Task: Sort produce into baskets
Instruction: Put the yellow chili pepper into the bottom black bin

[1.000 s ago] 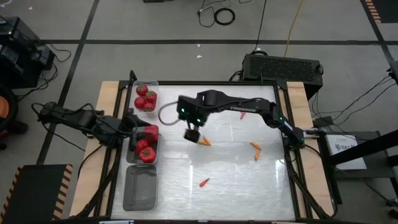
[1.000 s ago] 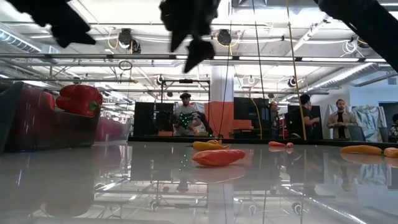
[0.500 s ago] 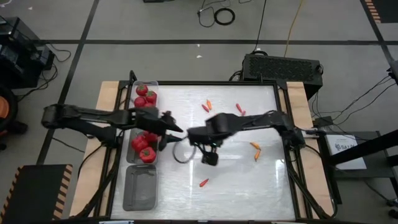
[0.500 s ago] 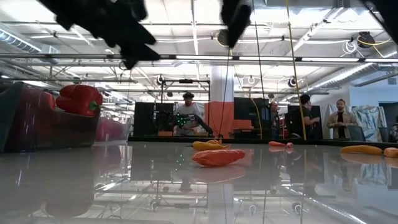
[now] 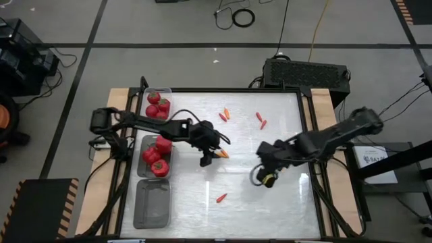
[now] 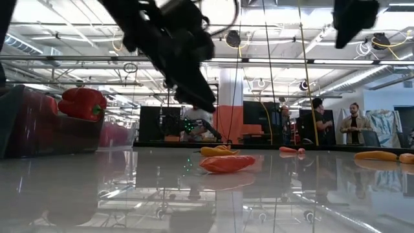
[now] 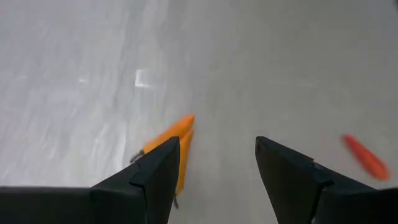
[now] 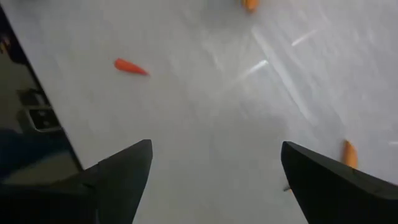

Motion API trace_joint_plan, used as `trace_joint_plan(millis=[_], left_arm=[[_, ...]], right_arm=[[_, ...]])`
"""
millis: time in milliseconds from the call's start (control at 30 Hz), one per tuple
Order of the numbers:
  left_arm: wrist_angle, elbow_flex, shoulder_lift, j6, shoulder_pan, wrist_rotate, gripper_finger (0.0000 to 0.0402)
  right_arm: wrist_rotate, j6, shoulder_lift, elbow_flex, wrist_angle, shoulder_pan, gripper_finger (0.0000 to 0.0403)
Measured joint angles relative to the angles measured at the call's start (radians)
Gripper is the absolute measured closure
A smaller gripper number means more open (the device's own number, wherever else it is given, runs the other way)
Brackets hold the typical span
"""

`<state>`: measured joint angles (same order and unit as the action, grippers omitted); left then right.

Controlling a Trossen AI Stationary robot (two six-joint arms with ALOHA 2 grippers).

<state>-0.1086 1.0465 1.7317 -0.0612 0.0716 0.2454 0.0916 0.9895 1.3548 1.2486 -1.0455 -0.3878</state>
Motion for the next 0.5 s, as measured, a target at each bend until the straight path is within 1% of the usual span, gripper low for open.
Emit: trace_joint_plan(millis=[100,200,333,433,500], left_arm=[[-0.009,0.023,0.054,0.019,0.000,-0.017,0.0185],[-0.004,0.037,0.096,0.023,0.000,-0.064,0.0185],[-0.009,0.037,0.133,0.025,-0.003,-0.096,0.0185],[-0.015,0.036,0.153,0.026,-0.014,-0.137,0.0185],[-0.013,0.036,0.163,0.026,-0.022,-0.146,0.0185]], right_arm=[[0.048,0.064,-0.086,-0.099,0.029,-0.040,0.0083],[0.072,0.097,-0.147,-0.163,0.029,-0.071,0.0128],[0.089,0.100,-0.198,-0.210,0.032,-0.092,0.0213],[0.098,0.096,-0.221,-0.228,0.031,-0.092,0.0287],[0.119,0.083,-0.225,-0.233,0.032,-0.092,0.0337]])
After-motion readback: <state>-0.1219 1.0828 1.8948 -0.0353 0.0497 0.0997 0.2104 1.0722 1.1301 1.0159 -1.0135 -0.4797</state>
